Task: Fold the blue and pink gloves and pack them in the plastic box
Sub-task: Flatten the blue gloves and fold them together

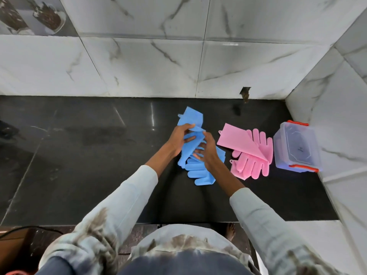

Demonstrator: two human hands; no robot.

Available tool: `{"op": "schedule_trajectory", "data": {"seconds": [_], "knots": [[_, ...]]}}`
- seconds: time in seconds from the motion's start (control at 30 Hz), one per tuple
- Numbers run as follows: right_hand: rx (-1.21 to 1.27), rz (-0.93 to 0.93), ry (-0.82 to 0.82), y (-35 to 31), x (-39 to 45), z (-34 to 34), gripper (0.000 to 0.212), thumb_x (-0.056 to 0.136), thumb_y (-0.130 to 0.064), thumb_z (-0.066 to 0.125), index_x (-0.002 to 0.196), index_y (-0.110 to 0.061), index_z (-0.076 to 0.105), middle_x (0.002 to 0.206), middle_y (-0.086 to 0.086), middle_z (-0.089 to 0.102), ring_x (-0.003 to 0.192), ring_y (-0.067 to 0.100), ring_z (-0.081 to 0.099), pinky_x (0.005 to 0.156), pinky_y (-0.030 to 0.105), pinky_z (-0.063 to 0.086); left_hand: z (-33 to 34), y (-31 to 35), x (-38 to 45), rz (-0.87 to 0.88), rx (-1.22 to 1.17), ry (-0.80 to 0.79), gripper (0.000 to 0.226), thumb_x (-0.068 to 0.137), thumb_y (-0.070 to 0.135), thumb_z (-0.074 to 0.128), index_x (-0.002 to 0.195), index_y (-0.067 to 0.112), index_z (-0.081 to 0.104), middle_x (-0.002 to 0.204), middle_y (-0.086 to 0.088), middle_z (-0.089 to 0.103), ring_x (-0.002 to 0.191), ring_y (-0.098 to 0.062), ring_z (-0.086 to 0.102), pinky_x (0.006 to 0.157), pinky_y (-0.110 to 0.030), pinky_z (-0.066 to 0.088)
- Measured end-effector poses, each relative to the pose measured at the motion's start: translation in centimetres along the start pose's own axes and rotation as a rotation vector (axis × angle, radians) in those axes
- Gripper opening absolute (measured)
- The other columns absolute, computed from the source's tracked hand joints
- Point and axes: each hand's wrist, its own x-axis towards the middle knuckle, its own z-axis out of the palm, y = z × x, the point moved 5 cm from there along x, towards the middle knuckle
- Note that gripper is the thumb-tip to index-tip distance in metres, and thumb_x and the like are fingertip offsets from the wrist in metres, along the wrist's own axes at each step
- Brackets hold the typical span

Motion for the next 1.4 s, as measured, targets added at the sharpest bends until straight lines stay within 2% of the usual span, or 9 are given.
{"op": "schedule_trajectory", "data": {"seconds": [0.1, 0.27, 0.43, 0.63, 0.77, 0.97, 1.13, 1.27, 1.4], "knots": [[0.342, 0.049, -0.315, -0.2, -1.0, 1.6, 0.047, 0.098, -0.052, 0.049, 0.121, -0.014, 0.066, 0.115, 0.011, 0.068, 0.106, 0.027, 0.066, 0.088, 0.043, 0.052, 0.9, 1.1, -0.1, 0.020, 0.007, -0.144, 0.026, 0.103, 0.017, 0.055, 0.121, 0.000, 0.063, 0.122, -0.025, 0.065, 0.117, -0.038, 0.061, 0.122, -0.054, 0.044], [0.540, 0.135, -0.592, -0.5, -1.8, 2.2, 0.076, 0.100, -0.059, 0.035, 0.160, -0.014, 0.038, 0.165, 0.015, 0.039, 0.157, 0.038, 0.031, 0.127, 0.063, 0.022, -0.8, 3.2, -0.7, 0.126, -0.049, -0.105, 0.031, 0.074, 0.016, 0.061, 0.103, 0.005, 0.064, 0.094, -0.013, 0.066, 0.086, -0.026, 0.062, 0.082, -0.034, 0.052], [0.548, 0.155, -0.688, -1.9, -1.7, 3.8, 0.100, 0.096, -0.077, 0.035, 0.169, -0.011, 0.015, 0.163, 0.021, 0.028, 0.158, 0.036, 0.023, 0.131, 0.057, 0.010, -2.2, 3.1, -2.0, 0.059, 0.509, -0.305, 0.025, 0.074, 0.018, 0.056, 0.097, 0.007, 0.058, 0.100, -0.016, 0.049, 0.092, -0.032, 0.041, 0.084, -0.041, 0.040], [0.597, 0.248, -0.534, 0.2, -1.8, 5.3, 0.065, 0.104, -0.041, 0.051, 0.160, -0.009, 0.040, 0.160, 0.014, 0.043, 0.149, 0.028, 0.042, 0.132, 0.045, 0.020, -5.3, 4.9, -3.6, -0.025, 0.901, -0.498, 0.038, 0.093, 0.001, 0.045, 0.114, 0.011, 0.075, 0.116, 0.001, 0.073, 0.121, -0.017, 0.065, 0.119, -0.035, 0.044], [-0.106, 0.254, -0.288, 5.3, -1.5, 4.5, 0.044, 0.107, -0.001, 0.047, 0.151, -0.003, 0.048, 0.141, 0.012, 0.062, 0.127, 0.028, 0.060, 0.119, 0.042, 0.045, -11.1, 2.7, -3.5, -0.113, 1.349, -0.167, 0.036, 0.094, -0.002, 0.059, 0.120, 0.014, 0.079, 0.103, 0.004, 0.080, 0.117, -0.024, 0.074, 0.113, -0.040, 0.056], [-0.681, 0.138, -0.223, 4.8, -1.0, 4.4, 0.038, 0.102, -0.004, 0.063, 0.138, 0.004, 0.056, 0.140, 0.021, 0.064, 0.129, 0.035, 0.064, 0.116, 0.047, 0.049, -17.3, -1.0, -5.6, -0.146, 1.373, 0.477, 0.029, 0.101, 0.027, 0.051, 0.105, 0.007, 0.072, 0.104, -0.010, 0.082, 0.097, -0.030, 0.080, 0.099, -0.040, 0.061], [-1.061, -0.069, -0.210, 3.8, -1.2, 4.8, 0.029, 0.103, -0.013, 0.063, 0.126, 0.004, 0.063, 0.123, 0.024, 0.070, 0.115, 0.038, 0.071, 0.102, 0.051, 0.059, -15.9, -1.7, -5.4, -0.023, 1.241, 0.519, 0.044, 0.099, 0.035, 0.061, 0.131, 0.006, 0.056, 0.121, -0.011, 0.071, 0.113, -0.036, 0.072, 0.100, -0.047, 0.059], [-1.204, -0.444, 0.118, 0.3, -1.6, 2.5, 0.029, 0.106, -0.035, 0.056, 0.106, -0.010, 0.071, 0.089, 0.009, 0.079, 0.087, 0.024, 0.076, 0.089, 0.042, 0.061, -14.5, -1.8, -5.0, 0.093, 1.171, 0.491, 0.048, 0.099, 0.022, 0.070, 0.139, 0.006, 0.048, 0.140, -0.014, 0.059, 0.122, -0.037, 0.068, 0.104, -0.050, 0.057], [-1.389, -0.505, 0.100, -1.3, -1.6, -0.8, 0.046, 0.089, -0.055, 0.075, 0.119, -0.021, 0.066, 0.118, 0.001, 0.070, 0.110, 0.019, 0.066, 0.088, 0.033, 0.053, -14.0, -1.6, -4.2, 0.116, 1.146, 0.470, 0.061, 0.096, 0.010, 0.070, 0.150, 0.006, 0.040, 0.150, -0.015, 0.050, 0.130, -0.041, 0.063, 0.109, -0.051, 0.055]]}}
